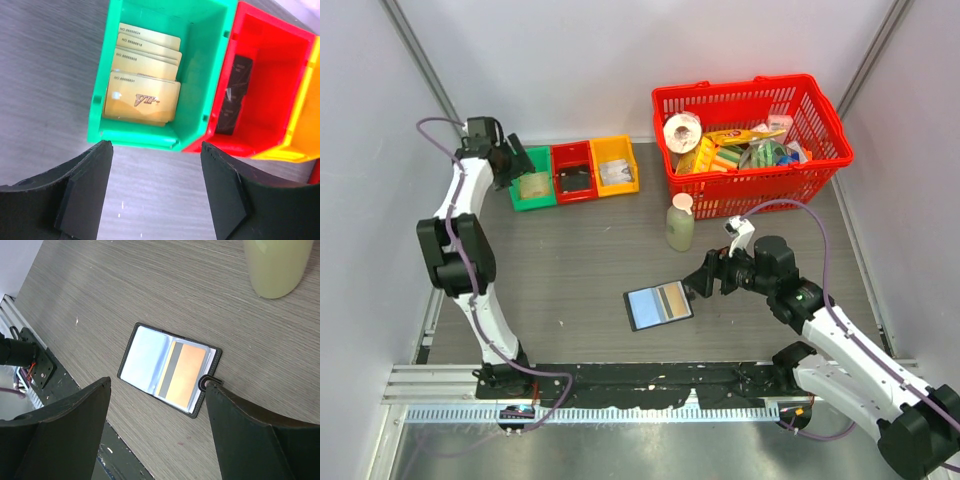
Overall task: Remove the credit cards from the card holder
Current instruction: Place the credit card in the storage box, then remove the credit card from the card holder.
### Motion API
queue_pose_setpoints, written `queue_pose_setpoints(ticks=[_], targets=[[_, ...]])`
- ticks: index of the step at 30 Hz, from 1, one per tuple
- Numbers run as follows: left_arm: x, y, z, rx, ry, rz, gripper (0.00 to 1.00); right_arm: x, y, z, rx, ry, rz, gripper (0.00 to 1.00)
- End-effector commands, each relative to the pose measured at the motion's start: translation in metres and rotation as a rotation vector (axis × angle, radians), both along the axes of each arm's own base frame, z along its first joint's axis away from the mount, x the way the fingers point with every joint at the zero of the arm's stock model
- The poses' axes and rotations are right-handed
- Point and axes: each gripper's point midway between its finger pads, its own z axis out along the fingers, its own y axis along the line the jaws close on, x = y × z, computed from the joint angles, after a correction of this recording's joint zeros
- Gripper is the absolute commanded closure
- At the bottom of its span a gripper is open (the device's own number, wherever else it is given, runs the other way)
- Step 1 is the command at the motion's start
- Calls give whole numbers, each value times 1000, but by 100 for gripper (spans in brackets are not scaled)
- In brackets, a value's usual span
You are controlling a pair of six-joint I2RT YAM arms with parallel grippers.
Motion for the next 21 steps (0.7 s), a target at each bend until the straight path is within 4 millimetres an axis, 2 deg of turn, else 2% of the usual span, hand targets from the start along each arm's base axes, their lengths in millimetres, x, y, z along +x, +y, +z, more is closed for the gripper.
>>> queue_pose_setpoints(ticks=[1,4,5,12,15,16,21], targets=[[-37,-10,67,88,-78,6,25,9,-1,10,6,-36,-34,20],[-71,-44,80,70,-93,-44,22,10,1,7,8,-11,-40,20],[-83,-62,86,61,-113,-76,21,12,2,5,2,-5,-44,20],[-179,-162,76,16,-170,-282,22,16,14,5,-66,13,-71,21],[-222,-195,71,0,-172,-368,24,15,23,-4,-137,27,-80,22],[-231,-196,66,-1,-170,-363,25,14,29,-3,-159,16,-82,24],[-284,-243,52,-112,-179,-456,31,16,47,-26,-232,80,-105,32]])
